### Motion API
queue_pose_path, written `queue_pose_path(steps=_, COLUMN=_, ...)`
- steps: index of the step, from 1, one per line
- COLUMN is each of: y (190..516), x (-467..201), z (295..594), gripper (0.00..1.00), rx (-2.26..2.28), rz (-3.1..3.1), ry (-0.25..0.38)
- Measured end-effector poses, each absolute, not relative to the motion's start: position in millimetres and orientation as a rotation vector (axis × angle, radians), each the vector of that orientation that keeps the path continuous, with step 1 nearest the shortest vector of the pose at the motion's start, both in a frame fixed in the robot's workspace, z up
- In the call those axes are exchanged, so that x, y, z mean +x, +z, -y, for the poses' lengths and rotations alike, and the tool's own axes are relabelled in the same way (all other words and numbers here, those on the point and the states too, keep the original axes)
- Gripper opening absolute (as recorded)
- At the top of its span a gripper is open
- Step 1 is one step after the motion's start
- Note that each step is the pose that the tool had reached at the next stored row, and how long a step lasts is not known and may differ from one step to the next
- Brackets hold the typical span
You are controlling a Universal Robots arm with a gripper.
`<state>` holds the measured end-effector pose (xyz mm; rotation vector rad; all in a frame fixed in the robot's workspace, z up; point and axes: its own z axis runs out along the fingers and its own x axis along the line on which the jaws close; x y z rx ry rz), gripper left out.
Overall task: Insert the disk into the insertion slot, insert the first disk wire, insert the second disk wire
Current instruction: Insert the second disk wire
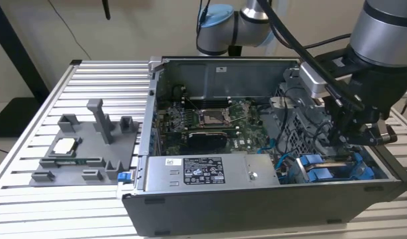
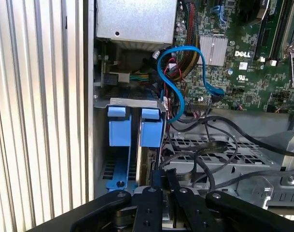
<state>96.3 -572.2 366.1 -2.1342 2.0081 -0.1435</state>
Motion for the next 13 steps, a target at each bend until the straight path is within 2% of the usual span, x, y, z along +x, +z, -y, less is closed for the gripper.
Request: queue_pose_path(steps=13, y=350.0, x=96.4, z=580.4, gripper=0.16, rx=-2.133, rz=-2.007, ry=-0.144)
